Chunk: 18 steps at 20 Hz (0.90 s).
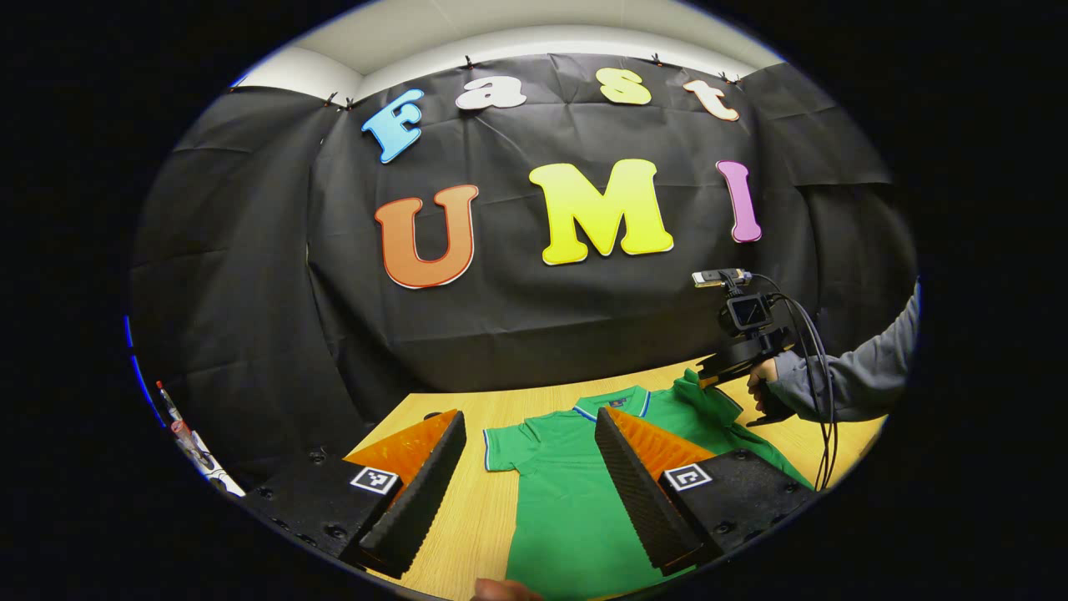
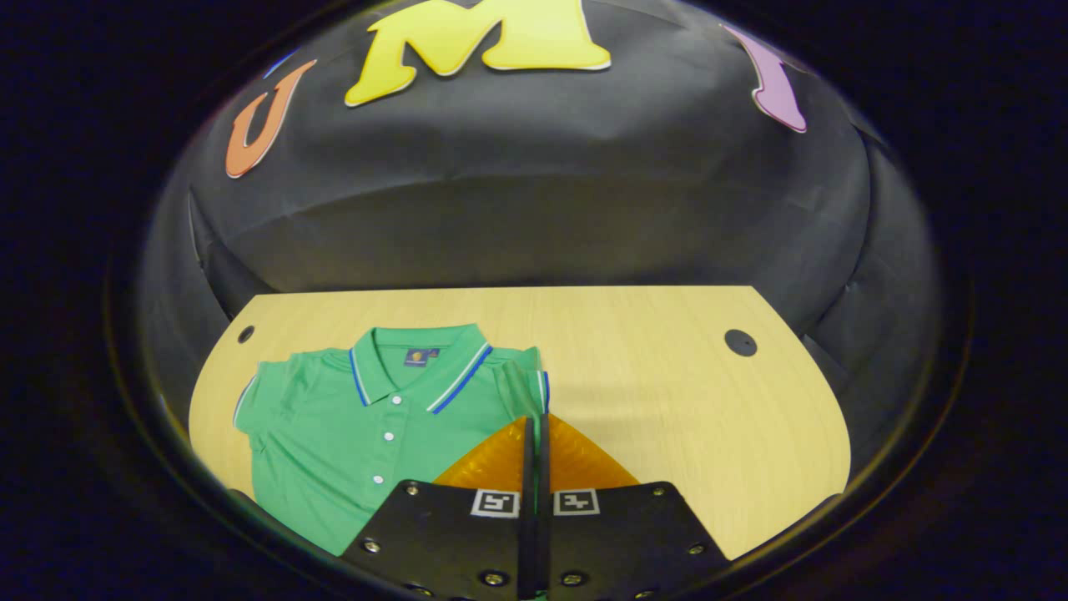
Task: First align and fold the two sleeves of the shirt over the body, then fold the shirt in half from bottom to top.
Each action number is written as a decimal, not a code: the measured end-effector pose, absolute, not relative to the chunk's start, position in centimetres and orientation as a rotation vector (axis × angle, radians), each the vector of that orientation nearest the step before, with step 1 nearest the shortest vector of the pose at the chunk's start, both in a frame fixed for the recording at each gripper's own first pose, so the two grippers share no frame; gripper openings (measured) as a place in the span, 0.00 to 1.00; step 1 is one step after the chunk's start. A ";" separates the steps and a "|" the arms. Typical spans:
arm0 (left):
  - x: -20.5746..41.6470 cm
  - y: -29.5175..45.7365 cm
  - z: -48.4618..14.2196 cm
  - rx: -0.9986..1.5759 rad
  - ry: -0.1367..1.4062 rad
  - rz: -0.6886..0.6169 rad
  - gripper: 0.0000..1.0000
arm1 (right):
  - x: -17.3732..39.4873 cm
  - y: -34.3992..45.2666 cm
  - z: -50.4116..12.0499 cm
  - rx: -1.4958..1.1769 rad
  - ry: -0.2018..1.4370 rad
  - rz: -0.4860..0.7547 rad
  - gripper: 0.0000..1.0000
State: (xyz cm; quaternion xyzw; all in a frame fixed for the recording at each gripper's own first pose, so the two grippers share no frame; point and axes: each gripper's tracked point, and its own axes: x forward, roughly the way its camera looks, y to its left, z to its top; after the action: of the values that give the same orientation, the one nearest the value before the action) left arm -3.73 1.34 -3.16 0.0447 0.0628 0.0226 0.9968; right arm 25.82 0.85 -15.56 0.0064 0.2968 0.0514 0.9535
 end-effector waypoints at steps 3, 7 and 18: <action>-4.0 1.9 -3.2 0.092 0.121 0.051 0.99 | 25.5 2.4 -15.8 -0.004 0.602 0.125 0.01; -3.9 2.9 -4.3 0.092 0.141 0.065 0.99 | 24.4 5.0 -16.7 -0.019 0.620 0.187 0.01; 0.9 3.1 -5.7 0.091 0.135 -0.002 0.99 | 20.8 6.4 -18.4 -0.129 0.636 0.247 0.98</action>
State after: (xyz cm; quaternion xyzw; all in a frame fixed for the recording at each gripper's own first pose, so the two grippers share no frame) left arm 0.95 3.10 -5.72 0.0454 0.0677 -0.0012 0.9967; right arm 20.75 6.38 -18.39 -0.0631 0.3118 0.1212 0.9403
